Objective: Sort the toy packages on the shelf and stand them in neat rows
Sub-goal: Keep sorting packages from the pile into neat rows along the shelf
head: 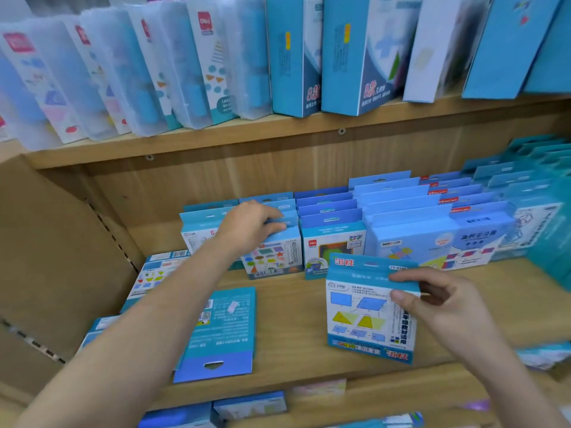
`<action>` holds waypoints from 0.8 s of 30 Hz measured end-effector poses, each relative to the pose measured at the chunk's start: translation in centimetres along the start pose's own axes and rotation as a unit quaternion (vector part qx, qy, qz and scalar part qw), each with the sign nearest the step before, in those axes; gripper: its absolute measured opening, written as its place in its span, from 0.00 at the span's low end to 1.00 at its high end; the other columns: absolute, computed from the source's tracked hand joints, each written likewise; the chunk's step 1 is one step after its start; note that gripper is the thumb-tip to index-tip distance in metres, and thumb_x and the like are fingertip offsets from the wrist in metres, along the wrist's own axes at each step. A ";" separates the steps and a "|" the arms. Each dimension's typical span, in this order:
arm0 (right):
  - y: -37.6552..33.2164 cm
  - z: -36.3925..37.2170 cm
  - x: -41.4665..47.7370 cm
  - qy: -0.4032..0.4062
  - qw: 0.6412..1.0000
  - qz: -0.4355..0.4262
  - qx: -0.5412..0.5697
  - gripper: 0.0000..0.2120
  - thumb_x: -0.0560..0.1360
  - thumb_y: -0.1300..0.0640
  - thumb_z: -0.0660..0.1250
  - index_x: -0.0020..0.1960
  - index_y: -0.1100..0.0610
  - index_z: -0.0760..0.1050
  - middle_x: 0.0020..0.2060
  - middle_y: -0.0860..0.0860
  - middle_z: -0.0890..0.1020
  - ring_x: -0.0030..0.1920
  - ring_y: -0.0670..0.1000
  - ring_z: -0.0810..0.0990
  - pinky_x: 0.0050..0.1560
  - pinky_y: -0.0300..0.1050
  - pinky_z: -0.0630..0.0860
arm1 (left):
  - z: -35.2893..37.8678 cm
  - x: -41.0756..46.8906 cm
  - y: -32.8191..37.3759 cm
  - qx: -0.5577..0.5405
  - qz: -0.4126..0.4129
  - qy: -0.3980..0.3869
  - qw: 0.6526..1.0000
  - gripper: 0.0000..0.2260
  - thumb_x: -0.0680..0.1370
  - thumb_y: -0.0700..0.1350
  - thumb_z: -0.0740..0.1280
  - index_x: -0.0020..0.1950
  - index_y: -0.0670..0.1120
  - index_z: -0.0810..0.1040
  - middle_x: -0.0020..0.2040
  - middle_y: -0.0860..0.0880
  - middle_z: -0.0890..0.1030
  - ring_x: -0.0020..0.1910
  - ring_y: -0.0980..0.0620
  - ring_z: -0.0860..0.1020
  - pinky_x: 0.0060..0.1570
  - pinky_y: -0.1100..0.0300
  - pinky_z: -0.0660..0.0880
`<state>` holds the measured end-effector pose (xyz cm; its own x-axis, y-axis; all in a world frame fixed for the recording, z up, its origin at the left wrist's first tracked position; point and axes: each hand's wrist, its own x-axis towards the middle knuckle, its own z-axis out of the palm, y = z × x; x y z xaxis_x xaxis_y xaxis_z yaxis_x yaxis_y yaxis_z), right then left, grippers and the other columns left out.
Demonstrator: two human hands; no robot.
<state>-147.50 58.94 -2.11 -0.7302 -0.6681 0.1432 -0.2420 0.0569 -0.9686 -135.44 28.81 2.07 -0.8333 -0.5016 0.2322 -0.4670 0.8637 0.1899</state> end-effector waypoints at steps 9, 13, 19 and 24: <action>1.1 0.5 1.6 -0.022 0.999 0.012 0.020 0.08 0.68 0.65 0.73 0.42 0.54 0.82 0.44 0.49 0.85 0.43 0.46 0.83 0.36 0.46 0.80 | 2.6 -4.9 -0.7 -0.114 -0.219 0.193 0.949 0.32 0.68 0.56 0.75 0.67 0.50 0.66 0.56 0.45 0.74 0.55 0.44 0.73 0.50 0.50 0.73; 1.0 1.8 2.5 -0.037 0.998 0.006 0.057 0.08 0.68 0.67 0.72 0.42 0.56 0.82 0.44 0.49 0.85 0.44 0.45 0.83 0.35 0.41 0.80 | 4.4 -5.2 -0.4 -0.148 -0.238 0.160 0.947 0.34 0.72 0.48 0.73 0.72 0.54 0.57 0.41 0.47 0.82 0.40 0.45 0.80 0.36 0.55 0.72; 1.4 3.5 3.4 -0.064 0.995 0.002 0.078 0.09 0.68 0.68 0.72 0.44 0.56 0.82 0.45 0.51 0.85 0.46 0.47 0.84 0.38 0.41 0.81 | 4.9 -4.6 0.0 -0.134 -0.274 0.162 0.939 0.32 0.76 0.47 0.69 0.74 0.54 0.55 0.43 0.43 0.82 0.40 0.43 0.80 0.39 0.53 0.74; 1.5 5.5 3.6 -0.088 0.994 0.003 0.067 0.09 0.68 0.65 0.73 0.44 0.53 0.81 0.46 0.48 0.84 0.47 0.45 0.83 0.37 0.39 0.80 | 4.5 -4.6 -0.1 -0.139 -0.275 0.147 0.940 0.33 0.76 0.46 0.69 0.74 0.55 0.53 0.51 0.46 0.83 0.47 0.46 0.82 0.45 0.51 0.79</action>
<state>-147.04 52.55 -4.15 -0.6057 -0.7878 0.1114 -0.1426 -0.0303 -0.9893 -132.88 31.29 -3.28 -0.3513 -0.8959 0.2719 -0.6746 0.4436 0.5901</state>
